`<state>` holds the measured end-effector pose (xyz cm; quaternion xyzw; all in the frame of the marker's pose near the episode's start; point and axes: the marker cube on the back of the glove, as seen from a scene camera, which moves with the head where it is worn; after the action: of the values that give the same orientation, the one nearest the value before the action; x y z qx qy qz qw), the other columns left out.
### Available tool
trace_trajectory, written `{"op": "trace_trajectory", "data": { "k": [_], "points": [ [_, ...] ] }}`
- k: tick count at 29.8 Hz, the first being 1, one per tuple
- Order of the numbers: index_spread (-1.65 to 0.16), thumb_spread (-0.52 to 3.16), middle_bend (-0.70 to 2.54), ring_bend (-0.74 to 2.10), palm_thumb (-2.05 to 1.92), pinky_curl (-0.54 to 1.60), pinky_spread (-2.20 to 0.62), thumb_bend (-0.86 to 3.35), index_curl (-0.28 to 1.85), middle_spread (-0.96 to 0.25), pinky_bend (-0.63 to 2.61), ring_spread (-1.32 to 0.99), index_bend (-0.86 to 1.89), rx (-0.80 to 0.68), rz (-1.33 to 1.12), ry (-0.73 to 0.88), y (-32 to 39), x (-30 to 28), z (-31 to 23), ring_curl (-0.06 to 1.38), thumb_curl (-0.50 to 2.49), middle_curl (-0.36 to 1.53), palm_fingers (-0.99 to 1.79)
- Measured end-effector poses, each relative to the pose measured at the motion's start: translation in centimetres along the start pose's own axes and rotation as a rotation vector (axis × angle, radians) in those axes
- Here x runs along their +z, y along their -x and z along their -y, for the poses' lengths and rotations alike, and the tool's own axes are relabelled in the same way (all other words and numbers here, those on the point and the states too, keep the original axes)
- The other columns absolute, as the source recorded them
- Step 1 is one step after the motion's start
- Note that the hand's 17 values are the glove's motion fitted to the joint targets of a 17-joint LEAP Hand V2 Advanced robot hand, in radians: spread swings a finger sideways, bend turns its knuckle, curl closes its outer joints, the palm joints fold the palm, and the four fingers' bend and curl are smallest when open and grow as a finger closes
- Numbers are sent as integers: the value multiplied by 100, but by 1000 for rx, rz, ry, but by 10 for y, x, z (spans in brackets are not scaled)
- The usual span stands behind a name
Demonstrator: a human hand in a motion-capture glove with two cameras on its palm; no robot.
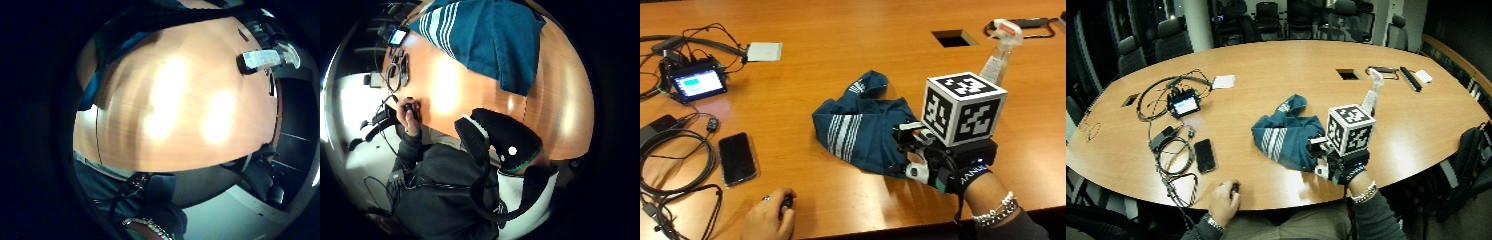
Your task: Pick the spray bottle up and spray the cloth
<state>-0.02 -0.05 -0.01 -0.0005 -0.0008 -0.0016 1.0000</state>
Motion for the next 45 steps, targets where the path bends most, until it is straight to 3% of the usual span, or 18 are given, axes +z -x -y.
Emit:
{"op": "trace_trajectory", "data": {
  "k": [8, 19, 33, 45],
  "points": [
    [-36, 77, 19, 33, 30, 16, 21, 14, 14, -3, 36, -1, 17, 2, -1, 7, 0, 4, 1, 13, 8, 11, 31],
    [-42, 100, 18, 35, 33, 22, 26, 8, 19, -3, 36, -1, 16, 21, -13, -19, -1, -1, 14, 18, 13, 18, 28],
    [-42, 108, 23, 31, 36, 24, 27, 1, 26, -4, 27, -1, 20, 325, -13, -69, -70, 11, 28, 20, 17, 25, 38],
    [-36, 111, 20, 30, 39, 28, 27, -2, 29, -1, 25, -1, 14, 497, 73, -186, -116, -3, 74, 23, 20, 28, 42]
  ]
}}
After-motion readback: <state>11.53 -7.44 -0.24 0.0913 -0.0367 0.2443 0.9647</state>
